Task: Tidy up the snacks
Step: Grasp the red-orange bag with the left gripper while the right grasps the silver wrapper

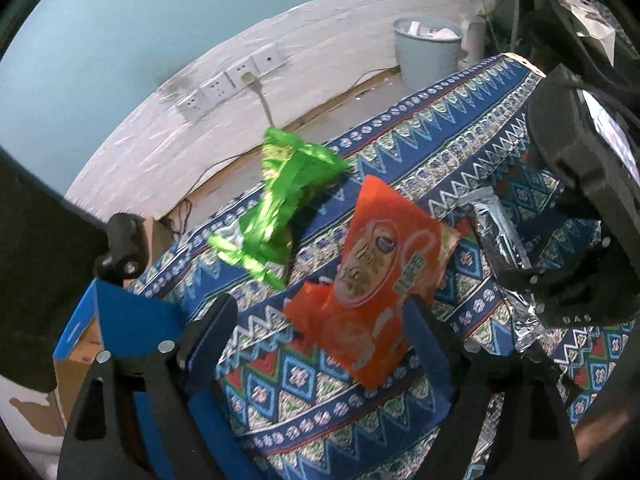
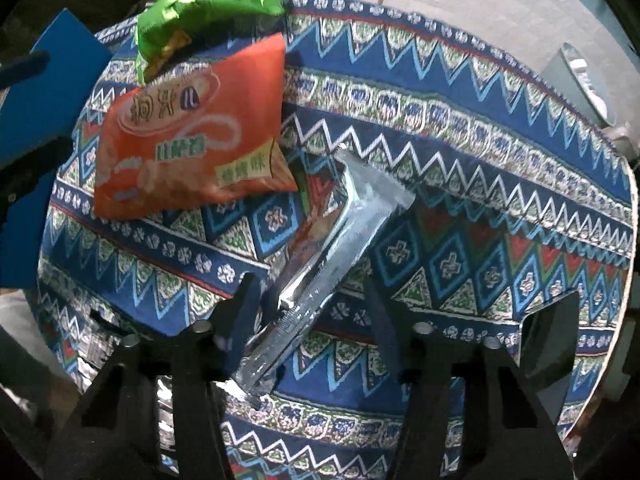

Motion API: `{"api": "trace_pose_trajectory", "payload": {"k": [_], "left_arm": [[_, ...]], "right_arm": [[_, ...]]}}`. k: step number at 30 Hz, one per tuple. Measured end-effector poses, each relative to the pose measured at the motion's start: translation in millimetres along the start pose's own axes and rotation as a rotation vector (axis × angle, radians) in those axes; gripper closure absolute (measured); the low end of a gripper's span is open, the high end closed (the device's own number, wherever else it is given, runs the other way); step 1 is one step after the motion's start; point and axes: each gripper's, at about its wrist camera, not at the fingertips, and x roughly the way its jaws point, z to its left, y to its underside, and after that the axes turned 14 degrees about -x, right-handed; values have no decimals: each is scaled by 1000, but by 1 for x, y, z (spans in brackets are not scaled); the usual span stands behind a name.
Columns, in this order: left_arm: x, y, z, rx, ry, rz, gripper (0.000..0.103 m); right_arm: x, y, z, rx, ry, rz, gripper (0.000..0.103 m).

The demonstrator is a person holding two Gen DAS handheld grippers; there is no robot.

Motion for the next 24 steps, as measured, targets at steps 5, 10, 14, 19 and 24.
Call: {"api": "trace_pose_trajectory", "payload": {"k": [5, 10, 14, 19, 24], "left_arm": [[13, -8, -14, 41, 66, 34, 17], [24, -12, -29, 85, 100, 61, 16], [38, -11, -37, 114, 124, 118, 15], [56, -7, -46, 146, 113, 153, 15], [68, -4, -48, 151, 93, 175, 15]], "right_arm": [[4, 15, -9, -13, 4, 11, 72], [-1, 30, -30, -4, 24, 8, 75], [-6, 38, -50, 26, 23, -15, 75], [-10, 42, -63, 41, 8, -28, 74], [-4, 39, -70, 44, 10, -28, 66]]}}
